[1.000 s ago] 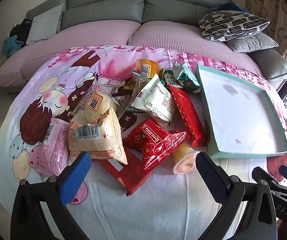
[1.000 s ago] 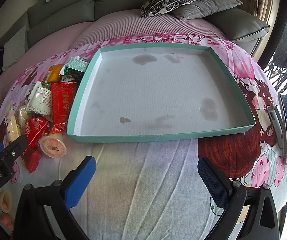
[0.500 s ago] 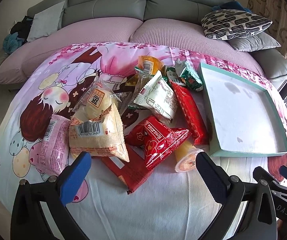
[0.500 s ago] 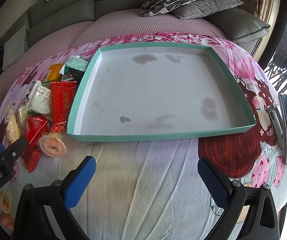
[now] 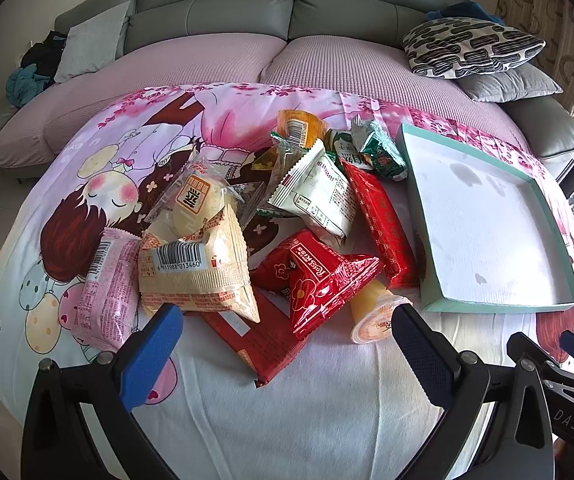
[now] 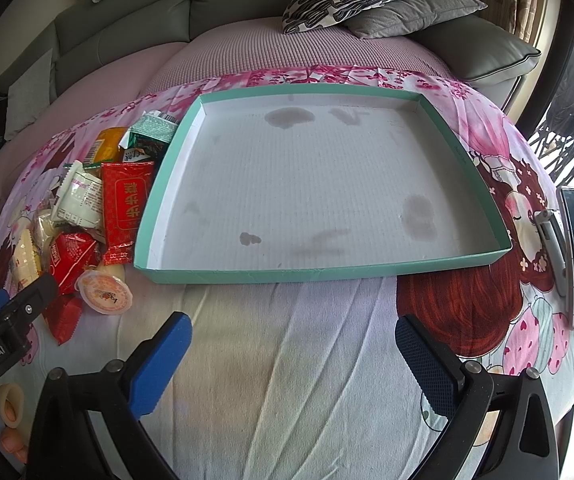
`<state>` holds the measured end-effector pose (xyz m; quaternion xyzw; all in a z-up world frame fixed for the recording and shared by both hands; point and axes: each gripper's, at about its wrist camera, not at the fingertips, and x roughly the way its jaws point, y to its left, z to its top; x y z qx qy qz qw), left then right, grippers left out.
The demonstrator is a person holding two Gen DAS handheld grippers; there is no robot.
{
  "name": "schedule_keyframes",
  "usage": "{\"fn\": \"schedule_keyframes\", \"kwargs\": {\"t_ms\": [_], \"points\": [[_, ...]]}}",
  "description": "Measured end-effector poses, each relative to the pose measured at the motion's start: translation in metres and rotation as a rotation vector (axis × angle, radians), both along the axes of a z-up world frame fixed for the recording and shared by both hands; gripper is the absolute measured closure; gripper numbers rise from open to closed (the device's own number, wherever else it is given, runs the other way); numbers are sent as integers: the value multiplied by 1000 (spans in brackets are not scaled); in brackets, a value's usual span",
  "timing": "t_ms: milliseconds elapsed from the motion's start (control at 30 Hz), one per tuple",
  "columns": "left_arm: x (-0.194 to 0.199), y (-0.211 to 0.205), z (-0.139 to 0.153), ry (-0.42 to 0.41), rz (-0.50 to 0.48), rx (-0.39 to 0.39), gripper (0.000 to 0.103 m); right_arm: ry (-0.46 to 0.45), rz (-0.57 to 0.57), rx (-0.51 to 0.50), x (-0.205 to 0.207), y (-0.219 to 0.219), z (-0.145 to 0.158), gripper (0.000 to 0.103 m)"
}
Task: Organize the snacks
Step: 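Grasp the pink wafer bag with the left tool while the right tool approaches the orange jelly cup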
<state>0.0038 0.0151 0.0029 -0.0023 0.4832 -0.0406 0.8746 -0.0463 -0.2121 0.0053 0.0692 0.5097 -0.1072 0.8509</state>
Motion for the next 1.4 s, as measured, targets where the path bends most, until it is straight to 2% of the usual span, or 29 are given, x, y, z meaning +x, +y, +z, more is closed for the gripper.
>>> {"fn": "schedule_keyframes", "kwargs": {"t_ms": [300, 400, 567, 867, 1000, 1200, 1300, 1400], "points": [[0, 2, -2, 11, 1, 2, 0, -3, 1, 0, 0, 0, 0, 0], [4, 11, 2, 15, 18, 7, 0, -40, 10, 10, -2, 2, 6, 0], [10, 44, 16, 17, 78, -25, 0, -102, 65, 38, 2, 16, 16, 0], [22, 113, 20, 36, 165, -33, 0, -83, 155, 83, 22, 66, 16, 0], [27, 134, 8, 77, 178, -35, 0, -60, 183, 89, 30, 85, 8, 2], [34, 156, -14, 125, 202, -50, 0, -4, 214, 99, 41, 106, -10, 10], [38, 160, -23, 140, 206, -67, 5, 15, 217, 108, 46, 110, -18, 15], [42, 156, -29, 147, 185, -77, 17, 22, 212, 115, 51, 112, -22, 20]]}}
